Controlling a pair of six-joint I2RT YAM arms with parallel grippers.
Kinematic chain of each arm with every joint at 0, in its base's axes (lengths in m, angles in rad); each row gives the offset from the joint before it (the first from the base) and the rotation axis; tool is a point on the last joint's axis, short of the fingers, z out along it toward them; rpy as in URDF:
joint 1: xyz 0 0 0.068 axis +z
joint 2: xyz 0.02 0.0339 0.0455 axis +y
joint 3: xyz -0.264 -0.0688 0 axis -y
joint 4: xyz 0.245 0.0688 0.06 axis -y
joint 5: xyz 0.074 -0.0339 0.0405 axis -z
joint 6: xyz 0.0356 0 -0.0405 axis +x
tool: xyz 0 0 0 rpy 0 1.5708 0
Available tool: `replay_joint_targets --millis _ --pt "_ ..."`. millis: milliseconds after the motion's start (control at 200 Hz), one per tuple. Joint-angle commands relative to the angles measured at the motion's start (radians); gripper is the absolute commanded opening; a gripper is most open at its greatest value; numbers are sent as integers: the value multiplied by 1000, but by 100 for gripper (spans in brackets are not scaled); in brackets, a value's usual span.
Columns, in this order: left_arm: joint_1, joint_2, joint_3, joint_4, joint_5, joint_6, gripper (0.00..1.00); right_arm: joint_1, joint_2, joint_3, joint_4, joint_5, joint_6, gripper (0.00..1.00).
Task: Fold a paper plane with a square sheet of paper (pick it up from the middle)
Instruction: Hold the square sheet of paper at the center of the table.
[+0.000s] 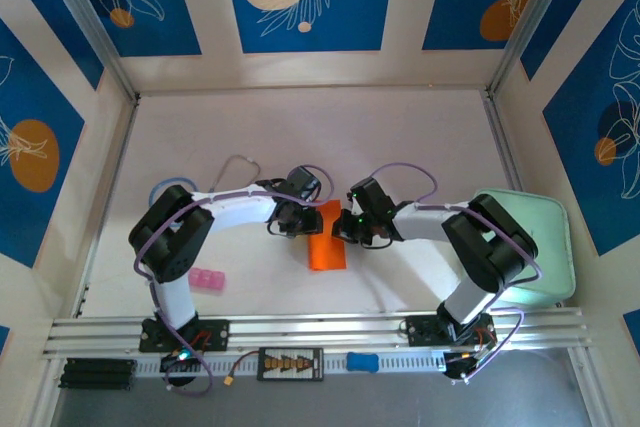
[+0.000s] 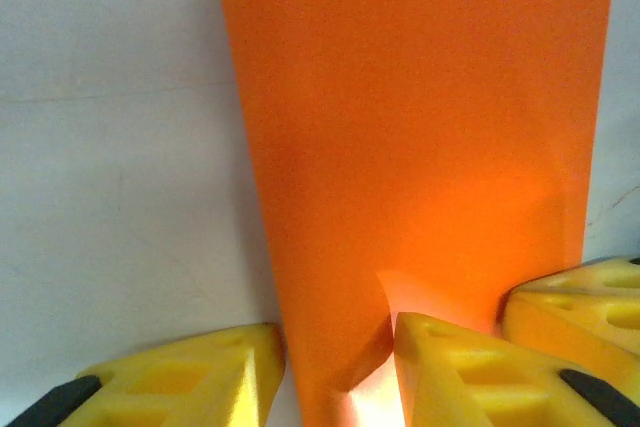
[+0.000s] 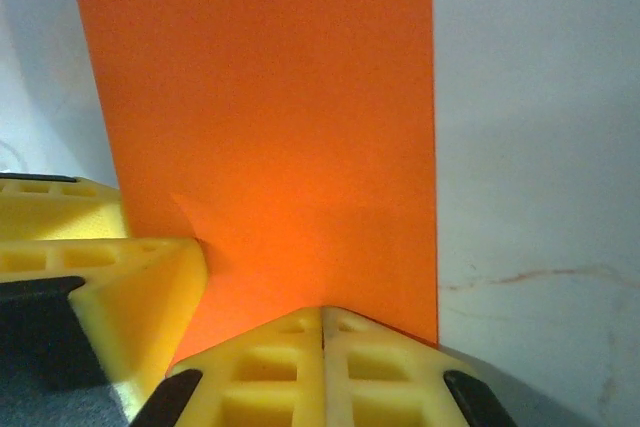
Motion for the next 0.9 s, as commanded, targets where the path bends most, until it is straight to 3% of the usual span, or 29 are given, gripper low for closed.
replay_joint_targets --millis 0,310,490,695,895 --pt "12 37 -39 30 -43 -7 42 -19 58 -40 -64 14 -64 0" --pt "21 -111 -16 11 -48 8 48 -60 94 1 -75 -81 -153 0" --pt "45 -203 -59 34 -33 7 45 -64 95 -1 -74 -86 -153 0" --pt "70 -254 -149 222 132 8 27 -83 79 1 -97 -92 -173 0" --pt "72 -216 -182 403 299 -2 0 -83 74 0 -100 -90 -167 0"
